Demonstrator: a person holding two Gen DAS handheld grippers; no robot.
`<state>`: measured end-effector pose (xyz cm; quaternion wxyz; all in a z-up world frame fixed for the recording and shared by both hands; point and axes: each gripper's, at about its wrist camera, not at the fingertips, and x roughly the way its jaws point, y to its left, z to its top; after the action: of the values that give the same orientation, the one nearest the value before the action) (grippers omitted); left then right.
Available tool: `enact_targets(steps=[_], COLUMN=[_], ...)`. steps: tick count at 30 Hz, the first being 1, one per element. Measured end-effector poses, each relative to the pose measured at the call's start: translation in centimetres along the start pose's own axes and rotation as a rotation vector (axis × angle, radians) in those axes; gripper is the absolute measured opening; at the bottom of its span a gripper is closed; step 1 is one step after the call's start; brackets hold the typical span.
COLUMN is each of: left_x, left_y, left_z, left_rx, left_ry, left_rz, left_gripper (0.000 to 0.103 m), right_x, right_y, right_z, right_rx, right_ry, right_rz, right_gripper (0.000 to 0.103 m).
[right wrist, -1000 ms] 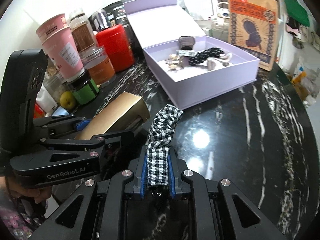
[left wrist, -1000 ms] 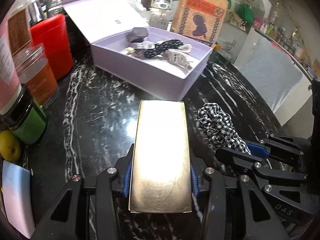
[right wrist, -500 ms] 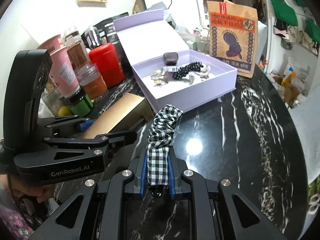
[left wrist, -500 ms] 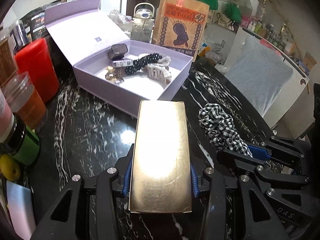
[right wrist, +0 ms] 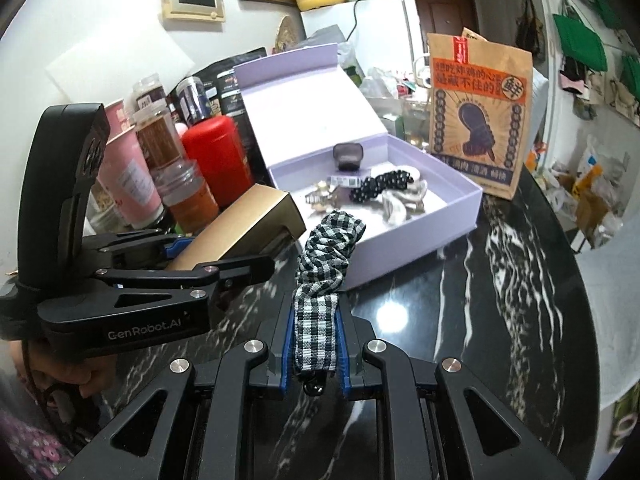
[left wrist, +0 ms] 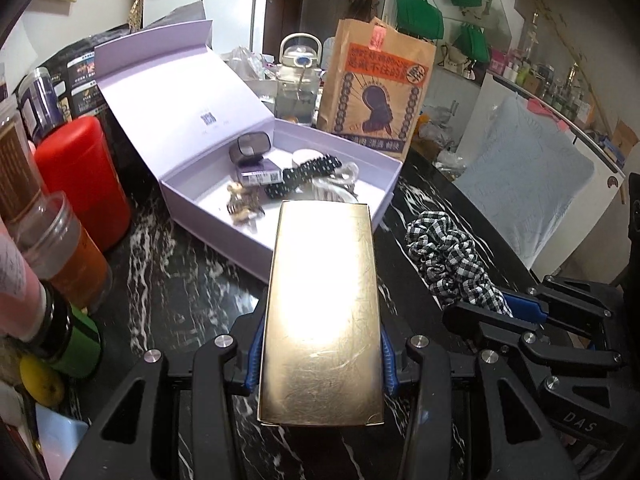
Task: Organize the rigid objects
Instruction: 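Carry the gold box with the left gripper into the lavender box while the right carries the gingham scrunchie there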
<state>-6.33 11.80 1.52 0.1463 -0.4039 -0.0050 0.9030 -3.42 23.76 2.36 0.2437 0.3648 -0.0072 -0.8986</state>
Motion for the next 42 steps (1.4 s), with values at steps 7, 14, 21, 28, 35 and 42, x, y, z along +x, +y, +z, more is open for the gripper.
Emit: enact_targets(steps=[7, 14, 21, 28, 35, 42], left_x=[0.6, 1.1, 2.4, 4.0, 5.9, 7.9], left_y=[0.5, 0.7, 1.7, 2.7, 3.8, 4.5], left_z=[2.3, 4.9, 7.2, 8.6, 9.8, 10.6], left_rx=[0.000, 0.012, -0.002, -0.013, -0.023, -0.013], left_ry=[-0.011, -0.042, -0.062, -0.061, -0.063, -0.059], left_rz=[-0.003, 0.008, 0.019, 0.036, 0.056, 0.082], left_gripper=[0.044, 0.044, 0.044, 0.044, 0.044, 0.044], right_x=[0.4, 0.8, 2.0, 3.8, 5.3, 7.0], right_y=[-1.3, -2.4, -3.5, -4.4, -5.3, -6.0], right_z=[2.2, 4.6, 6.6, 8.4, 9.9, 11.0], right_rx=[-0.016, -0.040, -0.048, -0.056, -0.057, -0.056], right_ry=[-0.022, -0.044, -0.056, -0.054, -0.055, -0.056], right_rz=[-0.005, -0.008, 0.007, 0.023, 0.021, 0.017], right_gripper=[0.017, 0.017, 0.017, 0.017, 0.017, 0.017])
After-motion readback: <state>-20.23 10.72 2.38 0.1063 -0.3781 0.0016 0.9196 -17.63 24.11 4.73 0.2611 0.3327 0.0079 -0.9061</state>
